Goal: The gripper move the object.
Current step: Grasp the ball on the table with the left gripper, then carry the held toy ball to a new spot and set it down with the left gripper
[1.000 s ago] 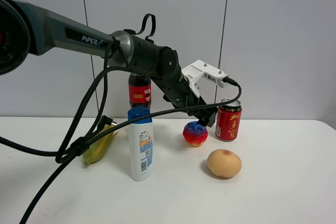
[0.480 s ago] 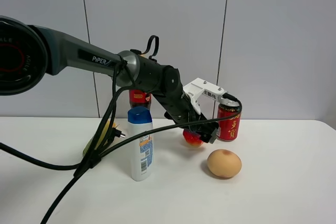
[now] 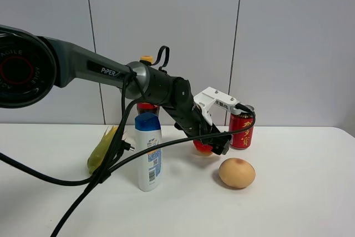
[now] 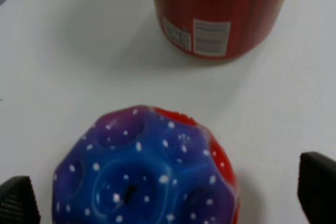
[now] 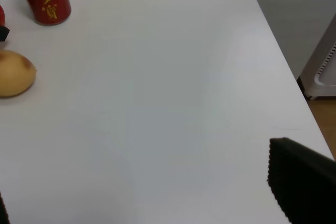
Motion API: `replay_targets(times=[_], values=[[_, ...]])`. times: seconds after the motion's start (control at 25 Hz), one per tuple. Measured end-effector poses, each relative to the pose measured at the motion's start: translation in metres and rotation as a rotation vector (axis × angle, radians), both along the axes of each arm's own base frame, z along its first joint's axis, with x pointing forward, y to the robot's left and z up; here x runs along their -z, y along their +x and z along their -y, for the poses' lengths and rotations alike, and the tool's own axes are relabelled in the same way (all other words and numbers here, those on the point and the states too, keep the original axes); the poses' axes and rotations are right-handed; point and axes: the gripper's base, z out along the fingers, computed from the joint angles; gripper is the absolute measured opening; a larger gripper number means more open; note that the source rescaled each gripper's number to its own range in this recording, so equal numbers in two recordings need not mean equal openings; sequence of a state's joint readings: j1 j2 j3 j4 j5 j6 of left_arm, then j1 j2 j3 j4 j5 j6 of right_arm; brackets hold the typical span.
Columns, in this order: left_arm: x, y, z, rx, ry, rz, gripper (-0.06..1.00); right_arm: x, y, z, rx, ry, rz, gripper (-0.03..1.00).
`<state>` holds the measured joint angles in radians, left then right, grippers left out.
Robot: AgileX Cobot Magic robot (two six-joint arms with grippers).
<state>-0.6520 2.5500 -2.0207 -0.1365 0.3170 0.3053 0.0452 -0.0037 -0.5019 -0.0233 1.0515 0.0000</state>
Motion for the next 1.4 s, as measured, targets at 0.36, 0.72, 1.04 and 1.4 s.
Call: replay_targets(times=[0.36, 0.72, 1.04, 1.4], values=[[0.014, 0.001, -0.002, -0.003, 0.013, -0.011, 0.03, 0.0, 0.0, 0.0, 0.0, 0.0, 0.0, 1.0], [0.009, -0.001, -0.001, 0.004, 0.025, -0.031, 0.07, 0.0, 0.0, 0.0, 0.0, 0.0, 0.0, 1.0], [-0.082, -0.017, -0.003, 0.037, 0.013, -0.029, 0.07, 0.0, 0.0, 0.0, 0.0, 0.0, 0.0, 1.0], [-0.23, -0.068, -0.039, 0.044, -0.034, -0.037, 0.07, 0.0, 0.0, 0.0, 0.0, 0.0, 0.0, 1.0]])
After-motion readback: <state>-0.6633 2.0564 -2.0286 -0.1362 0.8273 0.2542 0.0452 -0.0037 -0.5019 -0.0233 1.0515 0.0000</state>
